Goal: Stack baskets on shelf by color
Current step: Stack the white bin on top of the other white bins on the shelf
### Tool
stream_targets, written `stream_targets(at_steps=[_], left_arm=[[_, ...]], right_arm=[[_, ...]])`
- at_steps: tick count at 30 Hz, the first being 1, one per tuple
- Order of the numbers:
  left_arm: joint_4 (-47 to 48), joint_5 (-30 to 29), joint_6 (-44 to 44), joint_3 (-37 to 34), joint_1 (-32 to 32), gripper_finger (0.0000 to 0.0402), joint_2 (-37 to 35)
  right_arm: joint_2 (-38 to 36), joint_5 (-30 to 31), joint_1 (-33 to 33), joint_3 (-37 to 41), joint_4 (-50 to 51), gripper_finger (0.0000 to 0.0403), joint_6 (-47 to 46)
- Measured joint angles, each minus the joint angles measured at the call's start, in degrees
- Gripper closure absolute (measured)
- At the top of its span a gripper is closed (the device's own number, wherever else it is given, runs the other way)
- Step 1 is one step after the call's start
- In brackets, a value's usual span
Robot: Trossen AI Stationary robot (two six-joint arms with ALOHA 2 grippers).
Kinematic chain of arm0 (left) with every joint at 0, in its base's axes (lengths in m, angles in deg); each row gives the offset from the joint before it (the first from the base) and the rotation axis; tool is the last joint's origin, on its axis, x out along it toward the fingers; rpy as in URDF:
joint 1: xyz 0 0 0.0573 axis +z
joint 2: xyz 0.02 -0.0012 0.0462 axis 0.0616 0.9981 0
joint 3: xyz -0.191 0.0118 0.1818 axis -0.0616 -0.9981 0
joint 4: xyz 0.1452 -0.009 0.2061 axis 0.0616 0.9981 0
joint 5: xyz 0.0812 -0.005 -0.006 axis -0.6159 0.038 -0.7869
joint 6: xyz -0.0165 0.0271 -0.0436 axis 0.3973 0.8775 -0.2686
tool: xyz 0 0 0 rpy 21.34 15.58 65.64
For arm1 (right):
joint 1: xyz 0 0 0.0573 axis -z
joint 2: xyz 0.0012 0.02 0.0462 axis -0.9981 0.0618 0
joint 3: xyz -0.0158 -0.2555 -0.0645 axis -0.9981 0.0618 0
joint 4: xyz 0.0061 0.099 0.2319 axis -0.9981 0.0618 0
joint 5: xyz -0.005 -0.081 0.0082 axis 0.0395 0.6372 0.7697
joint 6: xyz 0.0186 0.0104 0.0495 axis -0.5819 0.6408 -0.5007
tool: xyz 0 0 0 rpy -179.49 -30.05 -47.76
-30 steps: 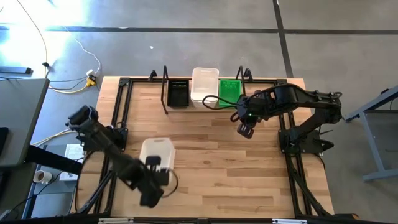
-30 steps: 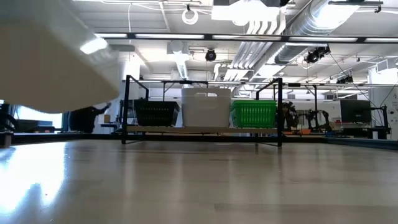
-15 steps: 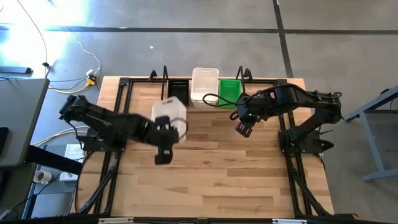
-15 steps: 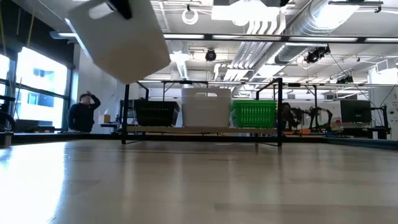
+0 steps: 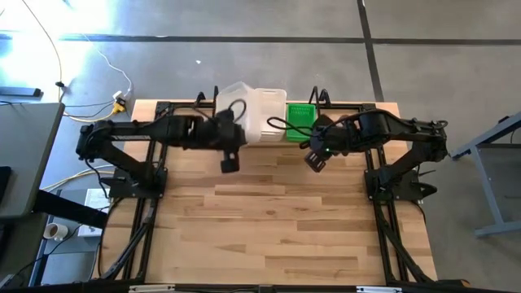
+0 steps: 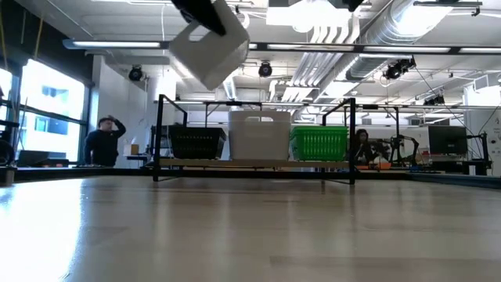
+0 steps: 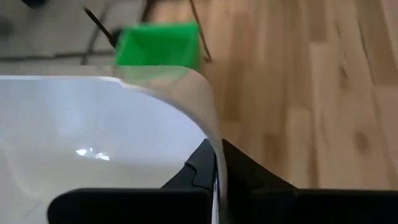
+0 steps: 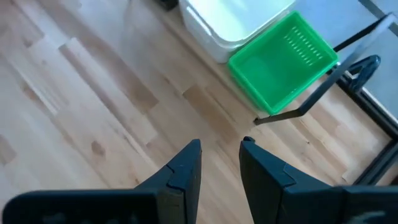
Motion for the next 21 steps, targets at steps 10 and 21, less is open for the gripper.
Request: stream_targets(at_steps=[10,21], left_arm=[[-13.86,0.36,12.36,0.00,8.21,0.0401,0.00],[-25.98,8.01,19.76,0.00,15.31,0.0401,0.07]], right_arm=[[0.00,2.88,0.02,0.00,0.00,0.0308,-5.59],[0.00,4.36,0.04,0.00,0.00,0.0308,-10.40]])
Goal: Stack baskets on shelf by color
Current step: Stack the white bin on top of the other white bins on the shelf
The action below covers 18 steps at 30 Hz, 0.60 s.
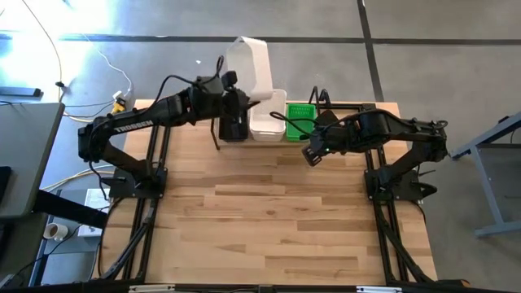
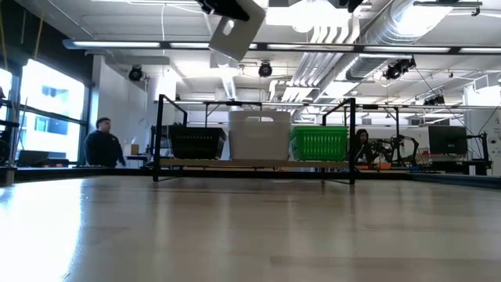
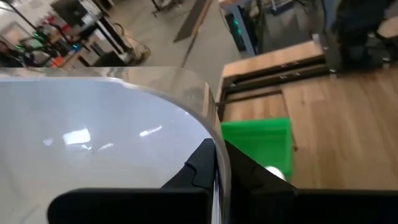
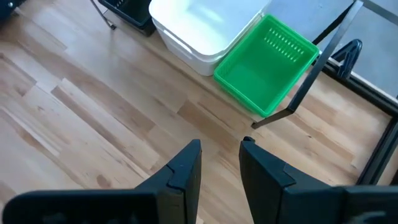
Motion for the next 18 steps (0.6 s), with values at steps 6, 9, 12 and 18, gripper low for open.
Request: stream_targets(at_steps=[6,9,12,18], left_arm=[[-2.18,0.45,1.74,1.29,3.13,0.0401,0.12],[-2.15,0.59,1.75,4.22,4.41,0.0401,0.60],[-1.72,1.70,1.30,7.35,5.77,0.0401,1.22],[2.58,3.70,0.80,11.99,7.73,0.0401,4.13]], right_arm=[[0.18,0.07,0.00,0.00,0.00,0.0308,-0.76],[0.33,1.03,0.00,0.47,-0.37,0.0308,-0.74],[0.46,1.53,0.00,1.49,-0.44,0.0308,-0.74],[0.48,1.56,0.02,2.58,-0.42,0.0308,-0.76]])
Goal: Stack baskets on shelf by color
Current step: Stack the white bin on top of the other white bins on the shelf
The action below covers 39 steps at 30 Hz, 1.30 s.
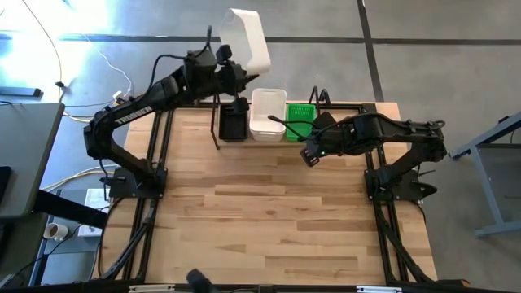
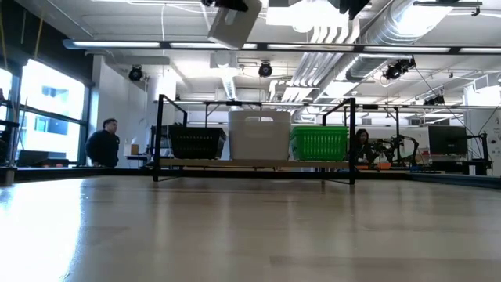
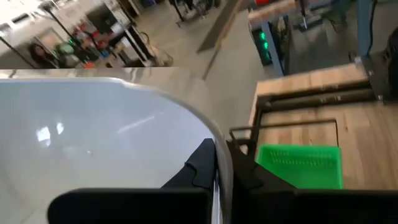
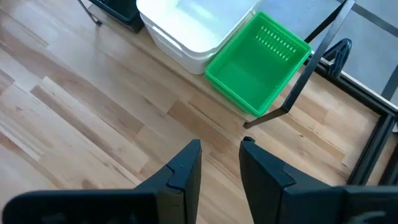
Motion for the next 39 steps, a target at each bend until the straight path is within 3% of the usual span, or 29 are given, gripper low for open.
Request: stream_targets(at_steps=[15,26,39], left_arm=[[12.45,2.15,-2.57,1.61,-2.85,0.0401,10.27],[15.60,1.23,-1.62,1.67,-6.62,0.0401,15.31],[18.00,-0.97,0.51,1.69,-6.60,0.0401,17.75]], right_arm=[[0.00,0.01,0.00,0.00,-0.04,0.0308,-0.13],[0.00,-0.01,0.00,0.00,-0.74,0.0308,-0.17],[-0.02,-0.01,-0.04,-0.02,-0.90,0.0308,-1.51]])
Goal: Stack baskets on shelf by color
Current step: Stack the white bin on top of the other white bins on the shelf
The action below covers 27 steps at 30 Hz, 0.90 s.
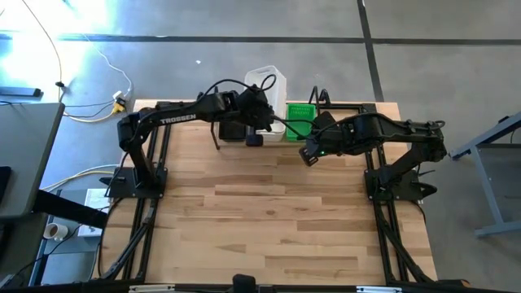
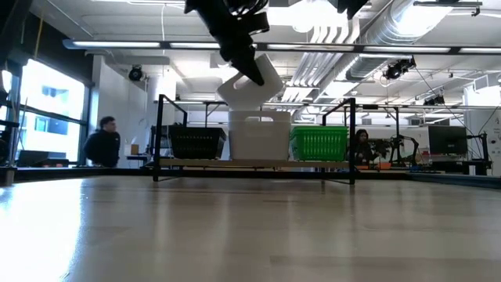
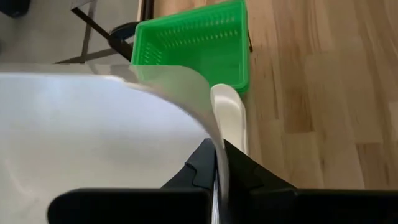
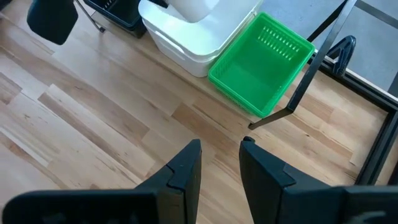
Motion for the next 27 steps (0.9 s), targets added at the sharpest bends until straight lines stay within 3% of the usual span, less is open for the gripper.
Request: stream_targets(at_steps=[27], left_arm=[[2.34,-1.06,-0.14,-0.02,-0.78,0.0399,2.01]], right_arm=[[0.00,-0.02,0.00,0.00,0.02,0.0308,0.02]])
